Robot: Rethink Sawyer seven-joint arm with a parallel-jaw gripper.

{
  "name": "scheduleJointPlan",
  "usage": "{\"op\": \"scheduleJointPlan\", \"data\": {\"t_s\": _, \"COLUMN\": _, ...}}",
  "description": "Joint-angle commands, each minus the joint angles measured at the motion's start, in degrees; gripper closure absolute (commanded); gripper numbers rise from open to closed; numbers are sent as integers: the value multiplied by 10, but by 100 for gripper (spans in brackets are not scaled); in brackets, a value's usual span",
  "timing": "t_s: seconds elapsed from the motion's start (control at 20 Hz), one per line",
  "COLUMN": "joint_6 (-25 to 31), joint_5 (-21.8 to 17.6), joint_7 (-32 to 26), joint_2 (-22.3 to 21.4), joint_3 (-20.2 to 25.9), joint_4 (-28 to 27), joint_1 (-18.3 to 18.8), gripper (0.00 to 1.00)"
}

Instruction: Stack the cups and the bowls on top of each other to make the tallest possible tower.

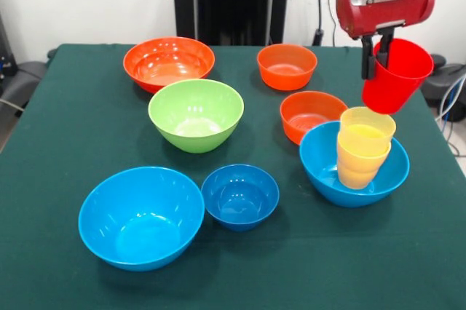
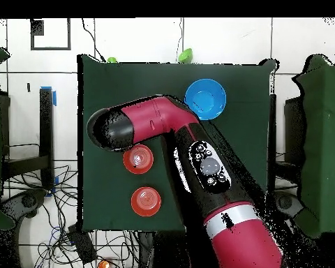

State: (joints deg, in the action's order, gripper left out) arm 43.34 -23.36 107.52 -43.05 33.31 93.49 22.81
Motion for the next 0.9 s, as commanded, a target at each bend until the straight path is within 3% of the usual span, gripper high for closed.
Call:
{"op": "scheduleJointPlan", "data": {"t_s": 0.05, "joint_6": 7, "joint_5": -4, "joint_7": -27, "joint_2": 10, "joint_3": 13, "joint_4": -9, "joint_1": -11, "gripper": 100}}
{"op": "scheduleJointPlan", "data": {"t_s": 0.9, "joint_6": -25, "joint_5": -50, "joint_7": -49, "joint_2": 37, "joint_3": -1, "joint_4": -10, "joint_1": 3, "gripper": 100}}
